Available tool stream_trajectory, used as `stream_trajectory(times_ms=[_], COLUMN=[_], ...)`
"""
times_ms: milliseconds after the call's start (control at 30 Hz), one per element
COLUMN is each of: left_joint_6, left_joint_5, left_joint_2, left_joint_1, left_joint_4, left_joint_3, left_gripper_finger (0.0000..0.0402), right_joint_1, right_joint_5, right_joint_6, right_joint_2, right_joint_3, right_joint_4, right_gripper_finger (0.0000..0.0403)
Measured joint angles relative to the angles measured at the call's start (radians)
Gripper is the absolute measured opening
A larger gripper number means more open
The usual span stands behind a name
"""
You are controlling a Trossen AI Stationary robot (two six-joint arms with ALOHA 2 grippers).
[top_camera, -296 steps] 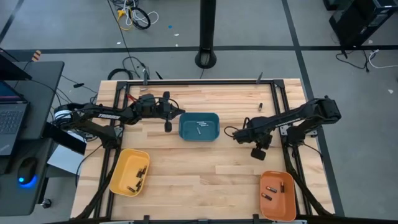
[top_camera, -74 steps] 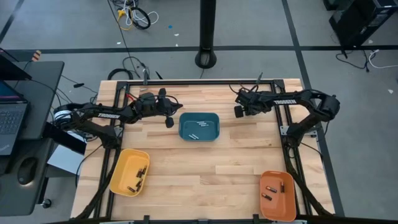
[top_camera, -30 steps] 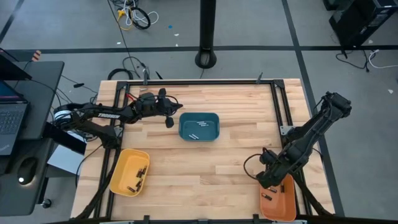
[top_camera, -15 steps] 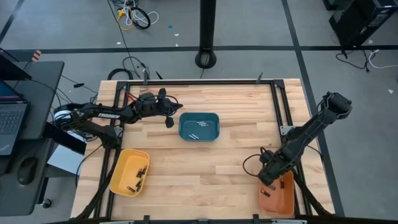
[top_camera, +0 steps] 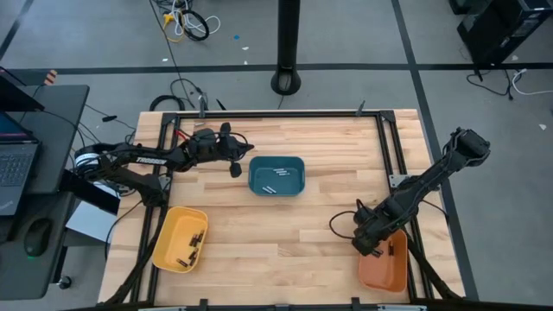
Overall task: Sort batteries
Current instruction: Put the large black battery into the orange bin, then put the silver battery into the blue bin
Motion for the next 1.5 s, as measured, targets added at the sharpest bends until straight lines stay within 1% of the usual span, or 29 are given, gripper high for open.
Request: stream_trajectory(times_ms=[100, 167, 233, 300, 367, 433, 567, 600, 633, 800, 967, 1067, 1200, 1300, 1400, 1500], left_joint_6=[-0.001, -0.005, -0.007, -0.007, -0.007, -0.007, -0.007, -0.007, -0.007, -0.007, -0.007, -0.007, -0.007, -0.007, -0.008, -0.009], left_joint_5=[0.0, 0.0, 0.0, 0.0, 0.0, 0.0, 0.0, 0.0, 0.0, 0.0, 0.0, 0.0, 0.0, 0.0, 0.0, 0.0], left_joint_2=[0.0, 0.0, 0.0, 0.0, 0.0, 0.0, 0.0, 0.0, 0.0, 0.0, 0.0, 0.0, 0.0, 0.0, 0.0, 0.0], left_joint_1=[0.0, 0.0, 0.0, 0.0, 0.0, 0.0, 0.0, 0.0, 0.0, 0.0, 0.0, 0.0, 0.0, 0.0, 0.0, 0.0], left_joint_4=[0.0, 0.0, 0.0, 0.0, 0.0, 0.0, 0.0, 0.0, 0.0, 0.0, 0.0, -0.001, -0.001, -0.001, -0.001, -0.001], left_joint_3=[0.0, 0.0, 0.0, 0.0, 0.0, 0.0, 0.0, 0.0, 0.0, 0.0, 0.0, 0.0, 0.0, 0.0, 0.0, 0.0], left_gripper_finger=[0.001, 0.001, 0.001, 0.001, 0.001, 0.001, 0.001, 0.001, 0.001, 0.001, 0.001, 0.001, 0.001, 0.001, 0.001, 0.001], right_joint_1=[-0.001, -0.001, -0.001, -0.001, -0.001, -0.001, -0.008, -0.009, -0.012, -0.031, -0.032, -0.031, -0.034, -0.041, -0.068, -0.099], right_joint_5=[-0.002, 0.001, 0.015, 0.031, 0.036, 0.04, 0.01, -0.006, -0.022, -0.08, -0.141, -0.123, -0.066, -0.055, -0.058, -0.056], right_joint_6=[0.014, 0.016, 0.017, 0.013, -0.017, -0.053, -0.105, -0.132, -0.158, -0.249, -0.28, -0.304, -0.324, -0.293, -0.243, -0.222], right_joint_2=[0.0, 0.0, 0.0, 0.0, 0.0, 0.009, 0.07, 0.093, 0.118, 0.223, 0.259, 0.247, 0.196, 0.167, 0.144, 0.135], right_joint_3=[0.028, 0.06, 0.099, 0.14, 0.178, 0.201, 0.204, 0.204, 0.204, 0.204, 0.208, 0.257, 0.351, 0.365, 0.338, 0.294], right_joint_4=[-0.001, -0.024, -0.073, -0.117, -0.12, -0.107, -0.041, -0.016, 0.006, 0.131, 0.134, 0.041, -0.244, -0.44, -0.49, -0.447], right_gripper_finger=[0.0146, 0.0162, 0.017, 0.0168, 0.0154, 0.0125, 0.0035, 0.0018, 0.0012, 0.0026, 0.0008, 0.0011, 0.0009, 0.0006, 0.0007, 0.0008])
